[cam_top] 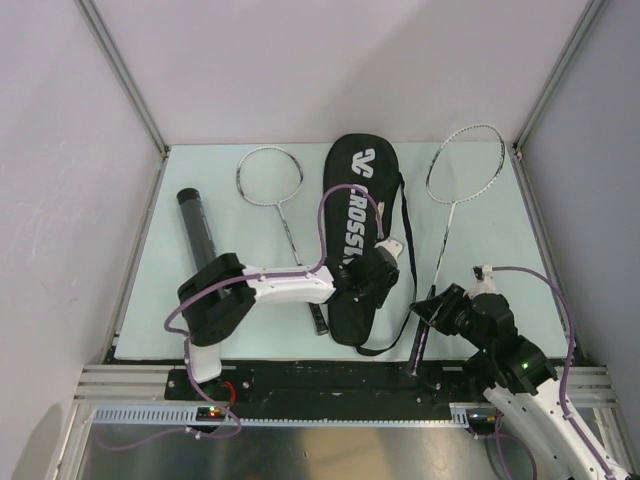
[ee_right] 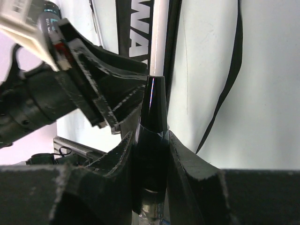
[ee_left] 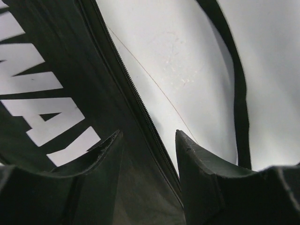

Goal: Pack up the badminton gear

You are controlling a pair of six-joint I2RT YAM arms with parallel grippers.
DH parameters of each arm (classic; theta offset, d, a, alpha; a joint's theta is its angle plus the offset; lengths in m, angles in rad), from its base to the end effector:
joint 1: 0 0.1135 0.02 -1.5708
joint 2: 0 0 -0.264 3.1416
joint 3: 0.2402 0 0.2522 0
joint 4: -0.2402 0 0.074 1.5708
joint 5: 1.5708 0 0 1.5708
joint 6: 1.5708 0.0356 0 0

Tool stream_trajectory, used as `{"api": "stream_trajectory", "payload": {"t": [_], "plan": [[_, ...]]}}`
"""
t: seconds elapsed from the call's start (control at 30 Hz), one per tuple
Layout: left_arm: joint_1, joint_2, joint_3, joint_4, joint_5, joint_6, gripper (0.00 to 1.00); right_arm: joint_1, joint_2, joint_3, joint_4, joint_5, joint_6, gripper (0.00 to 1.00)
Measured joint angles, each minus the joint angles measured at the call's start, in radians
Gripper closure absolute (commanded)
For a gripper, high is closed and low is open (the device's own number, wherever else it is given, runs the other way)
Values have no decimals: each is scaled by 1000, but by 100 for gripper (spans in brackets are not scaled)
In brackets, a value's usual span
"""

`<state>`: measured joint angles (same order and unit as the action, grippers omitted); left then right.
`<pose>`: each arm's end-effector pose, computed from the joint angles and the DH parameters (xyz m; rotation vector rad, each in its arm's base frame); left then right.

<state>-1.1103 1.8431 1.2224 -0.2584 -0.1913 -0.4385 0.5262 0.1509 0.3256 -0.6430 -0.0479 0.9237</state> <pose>0.1814 -0.3505 0.1902 0.7368 2.3705 -0.4550 0.0749 0.0455 0.2054 0.3983 2.1398 0.9263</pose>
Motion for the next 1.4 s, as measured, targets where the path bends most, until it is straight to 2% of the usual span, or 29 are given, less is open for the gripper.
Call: {"api": "stream_trajectory", "payload": {"t": [0.13,0.3,0.37,0.43,0.67,0.87,1.1,1.4], "plan": [[-12,51,2,-4,-11,-14,53,4,-1,0,-5,8,2,100],[-18,72,2,-13,-33,-19,78,10,-1,0,-5,14,2,100],[-18,72,2,-14,-39,-21,92,11,-1,0,-6,16,2,100],[-18,72,2,-14,-43,-22,98,13,-1,0,-6,17,2,100],[-16,53,-3,-19,-51,-28,100,16,1,0,-6,16,2,100],[8,-101,-39,-33,-62,-60,100,23,29,-10,0,-12,5,100],[27,-232,-51,-32,-79,-95,100,33,89,-75,17,-129,40,100],[26,-240,-82,-40,-91,-104,100,36,33,-153,104,-269,146,100]]}}
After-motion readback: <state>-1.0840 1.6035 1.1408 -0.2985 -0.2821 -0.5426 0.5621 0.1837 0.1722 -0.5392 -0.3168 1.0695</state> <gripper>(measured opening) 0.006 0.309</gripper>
